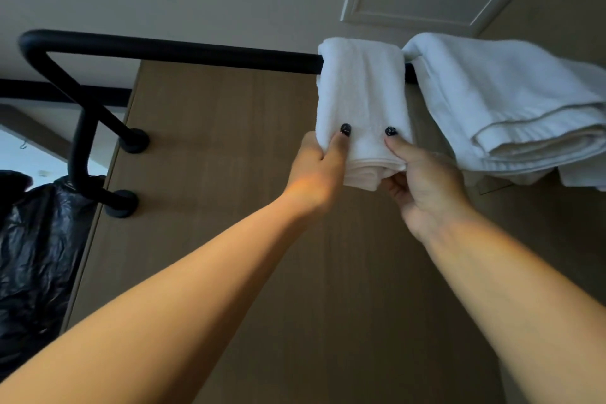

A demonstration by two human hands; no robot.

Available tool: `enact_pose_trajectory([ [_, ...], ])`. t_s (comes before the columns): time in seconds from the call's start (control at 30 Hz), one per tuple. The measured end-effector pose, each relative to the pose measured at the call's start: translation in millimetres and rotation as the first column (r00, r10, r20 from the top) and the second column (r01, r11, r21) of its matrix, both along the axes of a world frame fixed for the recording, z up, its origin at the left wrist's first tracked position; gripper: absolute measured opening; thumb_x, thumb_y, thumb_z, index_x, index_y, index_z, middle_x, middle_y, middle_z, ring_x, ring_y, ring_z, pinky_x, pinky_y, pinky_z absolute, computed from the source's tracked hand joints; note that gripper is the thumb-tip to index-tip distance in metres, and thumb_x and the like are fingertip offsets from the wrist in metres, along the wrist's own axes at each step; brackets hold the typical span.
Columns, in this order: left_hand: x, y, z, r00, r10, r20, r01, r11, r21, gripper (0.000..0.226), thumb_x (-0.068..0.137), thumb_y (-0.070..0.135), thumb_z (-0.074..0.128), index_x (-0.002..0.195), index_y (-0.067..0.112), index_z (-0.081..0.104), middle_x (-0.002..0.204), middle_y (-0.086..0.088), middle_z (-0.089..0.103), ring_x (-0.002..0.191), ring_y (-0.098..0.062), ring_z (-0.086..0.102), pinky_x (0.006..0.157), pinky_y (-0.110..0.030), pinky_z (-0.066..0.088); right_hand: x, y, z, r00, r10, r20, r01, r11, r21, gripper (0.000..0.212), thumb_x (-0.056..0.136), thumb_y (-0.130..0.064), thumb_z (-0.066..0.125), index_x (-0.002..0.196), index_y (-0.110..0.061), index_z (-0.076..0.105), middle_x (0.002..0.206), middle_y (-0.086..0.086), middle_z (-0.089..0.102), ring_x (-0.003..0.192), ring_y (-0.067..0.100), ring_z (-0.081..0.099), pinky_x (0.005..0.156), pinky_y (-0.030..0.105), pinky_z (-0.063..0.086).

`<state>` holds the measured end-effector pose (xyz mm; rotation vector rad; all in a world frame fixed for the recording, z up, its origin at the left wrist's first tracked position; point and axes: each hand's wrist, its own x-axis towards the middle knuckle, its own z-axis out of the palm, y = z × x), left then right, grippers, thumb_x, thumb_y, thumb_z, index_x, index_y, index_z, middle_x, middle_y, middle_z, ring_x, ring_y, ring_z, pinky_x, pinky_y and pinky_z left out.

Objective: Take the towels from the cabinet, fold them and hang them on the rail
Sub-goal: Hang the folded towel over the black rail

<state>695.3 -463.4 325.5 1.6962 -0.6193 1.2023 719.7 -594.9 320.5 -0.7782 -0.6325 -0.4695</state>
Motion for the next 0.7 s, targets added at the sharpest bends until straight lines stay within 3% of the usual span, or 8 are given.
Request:
enact_pose_trajectory([
  [0.1, -8.0, -6.1, 2.5, 0.998, 0.065, -0.019, -0.065, 0.998, -0.018, 0.066, 0.080, 0.067, 0.042, 0.119, 0.015, 0.056, 0.105, -0.005, 0.066, 0.089, -0.021, 0.065, 0.065, -0.032, 0.046, -6.0, -3.2, 3.5, 0.998, -0.051, -0.036, 0.047, 0.995, -0.083, 0.045, 0.073, -0.030, 0.084, 0.109, -0.012, 0.066, 0.104, 0.007, 0.073, 0.091, 0.023, 0.071, 0.083, 0.038, 0.057],
  [0.23, -16.5, -12.3, 8.5, 0.984, 0.122, -0.131, -0.121, 0.993, 0.015, 0.078, 0.074, 0.074, 0.039, 0.120, 0.013, 0.055, 0.107, -0.009, 0.066, 0.089, -0.026, 0.066, 0.069, -0.036, 0.053, -20.0, -11.0, 5.2, 0.997, -0.043, -0.068, 0.023, 0.964, -0.266, 0.017, 0.089, -0.033, 0.067, 0.099, -0.019, 0.064, 0.096, 0.003, 0.070, 0.089, 0.019, 0.067, 0.088, 0.035, 0.053],
  [0.33, -25.9, -19.2, 10.4, 0.975, 0.113, -0.193, -0.117, 0.993, -0.009, 0.080, 0.080, 0.072, 0.043, 0.127, 0.009, 0.050, 0.114, -0.012, 0.065, 0.095, -0.030, 0.066, 0.073, -0.036, 0.053, -28.3, -7.9, -3.6, 0.993, -0.059, -0.103, 0.025, 0.952, -0.305, 0.041, 0.087, -0.044, 0.066, 0.121, -0.020, 0.061, 0.110, 0.003, 0.067, 0.098, 0.020, 0.064, 0.081, 0.036, 0.053],
  [0.43, -34.0, -25.8, 13.4, 0.960, 0.103, -0.262, -0.114, 0.993, -0.027, 0.075, 0.093, 0.064, 0.043, 0.139, 0.005, 0.034, 0.127, -0.013, 0.056, 0.109, -0.032, 0.059, 0.090, -0.043, 0.052, -45.2, -1.6, -15.0, 0.984, -0.065, -0.164, 0.013, 0.953, -0.302, 0.052, 0.087, -0.052, 0.063, 0.129, -0.022, 0.057, 0.111, 0.003, 0.061, 0.092, 0.019, 0.056, 0.073, 0.036, 0.046],
  [0.5, -38.5, -26.6, 14.2, 0.958, 0.087, -0.275, -0.101, 0.994, -0.034, 0.077, 0.094, 0.063, 0.043, 0.141, 0.004, 0.030, 0.132, -0.015, 0.053, 0.113, -0.033, 0.057, 0.095, -0.042, 0.049, -56.3, -1.9, -19.3, 0.981, -0.085, -0.172, 0.032, 0.956, -0.291, 0.053, 0.090, -0.050, 0.060, 0.134, -0.023, 0.053, 0.124, 0.005, 0.058, 0.110, 0.023, 0.056, 0.081, 0.039, 0.045],
  [0.6, -50.7, -21.6, 9.2, 0.954, 0.071, -0.290, -0.074, 0.997, -0.002, 0.080, 0.096, 0.063, 0.039, 0.145, 0.002, 0.027, 0.140, -0.015, 0.048, 0.117, -0.029, 0.053, 0.092, -0.035, 0.043, -74.2, -0.5, -27.1, 0.955, -0.260, -0.145, 0.192, 0.910, -0.368, 0.052, 0.095, -0.046, 0.054, 0.140, -0.021, 0.048, 0.135, 0.004, 0.054, 0.119, 0.022, 0.050, 0.098, 0.043, 0.043],
  [0.7, -72.1, -8.4, -4.2, 0.927, 0.159, -0.340, -0.120, 0.984, 0.132, 0.083, 0.098, 0.063, 0.029, 0.150, -0.002, 0.021, 0.138, -0.017, 0.047, 0.114, -0.027, 0.049, 0.084, -0.030, 0.035, -92.7, 8.0, -40.1, 0.850, -0.523, -0.068, 0.407, 0.732, -0.546, 0.060, 0.096, -0.046, 0.051, 0.145, -0.013, 0.043, 0.144, 0.006, 0.047, 0.124, 0.024, 0.048, 0.106, 0.042, 0.040],
])
